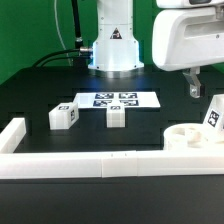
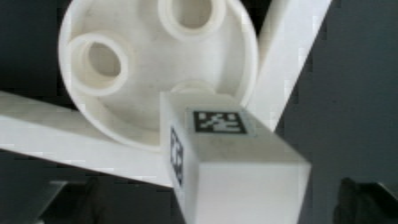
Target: Assemble stool
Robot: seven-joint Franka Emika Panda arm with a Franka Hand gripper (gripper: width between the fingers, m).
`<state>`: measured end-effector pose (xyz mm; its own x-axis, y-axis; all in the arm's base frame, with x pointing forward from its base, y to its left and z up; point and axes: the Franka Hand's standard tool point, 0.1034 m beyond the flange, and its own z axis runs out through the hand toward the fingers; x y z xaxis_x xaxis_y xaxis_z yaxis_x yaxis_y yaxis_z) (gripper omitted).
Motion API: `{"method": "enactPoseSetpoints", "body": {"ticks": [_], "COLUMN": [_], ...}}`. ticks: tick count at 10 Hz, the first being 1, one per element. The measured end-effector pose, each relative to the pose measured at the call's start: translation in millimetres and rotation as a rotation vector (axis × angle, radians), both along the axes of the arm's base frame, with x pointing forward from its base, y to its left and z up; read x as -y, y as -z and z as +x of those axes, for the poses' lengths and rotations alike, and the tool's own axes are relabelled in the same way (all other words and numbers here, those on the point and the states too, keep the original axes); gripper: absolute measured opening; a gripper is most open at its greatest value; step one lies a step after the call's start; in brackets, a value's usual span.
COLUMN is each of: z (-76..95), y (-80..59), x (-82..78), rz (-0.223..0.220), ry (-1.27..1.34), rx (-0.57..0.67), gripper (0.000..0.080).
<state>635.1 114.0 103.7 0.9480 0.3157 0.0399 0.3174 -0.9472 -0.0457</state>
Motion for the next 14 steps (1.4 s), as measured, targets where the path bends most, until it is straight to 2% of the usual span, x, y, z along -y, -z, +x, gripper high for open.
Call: {"method": "enactPoseSetpoints", "body": {"ticks": [1, 3, 4, 5, 8, 12, 13, 14], "z": [-0.8, -0.4, -0.4, 0.3, 2.7, 2.9, 2.2, 1.6], "y": [0.7, 1.0, 1.0, 0.9, -0.4, 0.8, 3.7, 12.9], "x": [-4.7, -1.3, -1.7, -4.4, -6.5, -1.9, -1.8, -4.2], "rz": [-0.006, -0.010, -0.031, -0.077, -0.137, -0.152, -0.153, -0.150], "ry": [0.007, -0.092, -0.191, -0.352, -0.763, -0.993, -1.030, -1.100], "rx": [0.002, 0.007, 0.014, 0.030, 0.040, 0.035, 0.030, 0.020], "gripper": [0.0649, 0.0649, 0.0649, 0.0649, 0.0649, 0.0649, 0.0649, 0.0649]}}
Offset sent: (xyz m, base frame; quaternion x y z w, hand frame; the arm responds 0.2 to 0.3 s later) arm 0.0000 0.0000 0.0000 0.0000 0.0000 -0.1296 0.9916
